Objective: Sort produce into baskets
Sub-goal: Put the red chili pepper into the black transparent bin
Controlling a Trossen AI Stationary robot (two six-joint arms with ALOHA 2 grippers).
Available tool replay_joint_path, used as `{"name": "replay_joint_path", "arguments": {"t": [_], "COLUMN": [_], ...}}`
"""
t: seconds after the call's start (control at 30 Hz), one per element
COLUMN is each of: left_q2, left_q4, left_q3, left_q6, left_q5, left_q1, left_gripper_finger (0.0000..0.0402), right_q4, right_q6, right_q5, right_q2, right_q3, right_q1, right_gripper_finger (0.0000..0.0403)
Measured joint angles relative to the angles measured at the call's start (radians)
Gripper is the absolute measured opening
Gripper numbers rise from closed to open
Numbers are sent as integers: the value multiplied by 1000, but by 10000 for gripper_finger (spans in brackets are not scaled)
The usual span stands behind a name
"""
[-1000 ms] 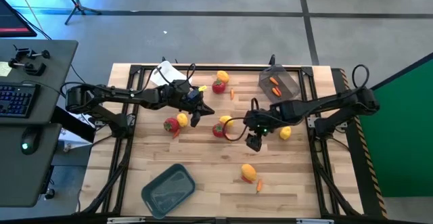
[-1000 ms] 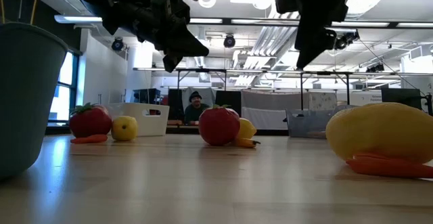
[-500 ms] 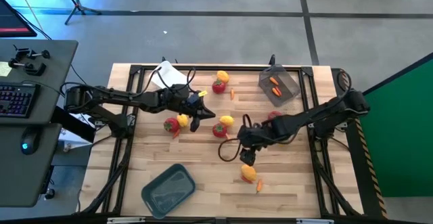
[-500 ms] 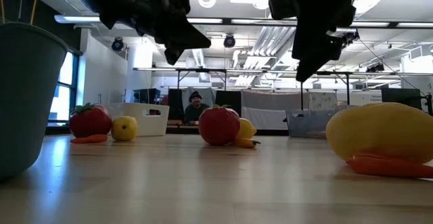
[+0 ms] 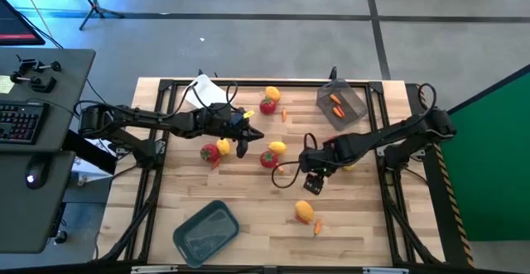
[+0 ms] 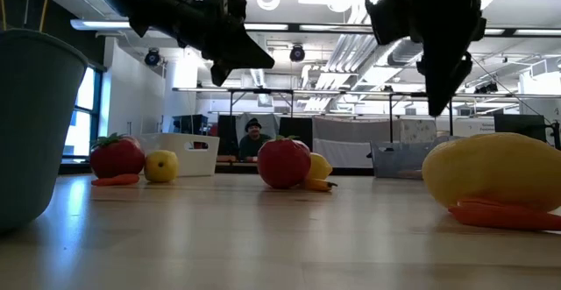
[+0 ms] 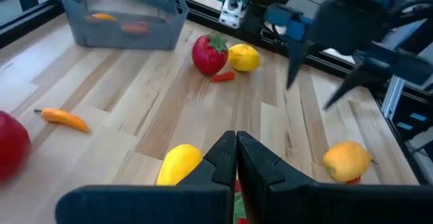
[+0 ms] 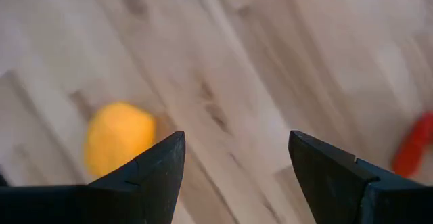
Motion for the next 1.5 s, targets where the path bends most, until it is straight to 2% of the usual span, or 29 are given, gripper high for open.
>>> {"name": "replay_joint_path", "arguments": {"t": [0.1, 0.2, 0.37, 0.53, 0.67, 0.77, 0.87, 1.03, 1.2, 1.3, 1.4, 1.5], "left_q2": [0, 0, 0, 0, 1, 1, 1, 1, 1, 1, 1, 1], "left_q4": [-2, -4, -5, -6, -19, -36, -37, -39, -54, -56, -56, -56], "left_q3": [0, 0, 0, 0, 0, 0, 0, 0, 0, 0, 0, 0], "left_q6": [0, 2, 1, 7, 47, 51, 68, 78, 79, 87, 88, 101], "left_q5": [1, 2, 3, 4, 4, 4, 4, 4, 3, 4, 3, 3], "left_q1": [-2, -4, -4, -4, -4, -4, -4, -3, -3, -3, -3, -3], "left_gripper_finger": [0, 0, 0, 0, 0, 0, 0, 0, 0, 0, 0, 0], "right_q4": [71, 147, 199, 218, 189, 164, 146, 206, 248, 302, 389, 372], "right_q6": [12, 144, 459, 803, 1137, 1352, 1466, 1497, 1463, 1383, 1235, 1083], "right_q5": [-21, -42, -1, 102, 173, 197, 195, 203, 211, 241, 299, 303], "right_q2": [0, 0, 0, 0, 0, 12, 45, 120, 202, 250, 289, 331], "right_q3": [0, 0, 0, 25, 59, 68, 68, 68, 68, 67, 68, 96], "right_q1": [46, 102, 237, 403, 522, 580, 613, 626, 606, 593, 578, 553], "right_gripper_finger": [254, 254, 254, 254, 254, 254, 254, 254, 254, 254, 254, 254]}}
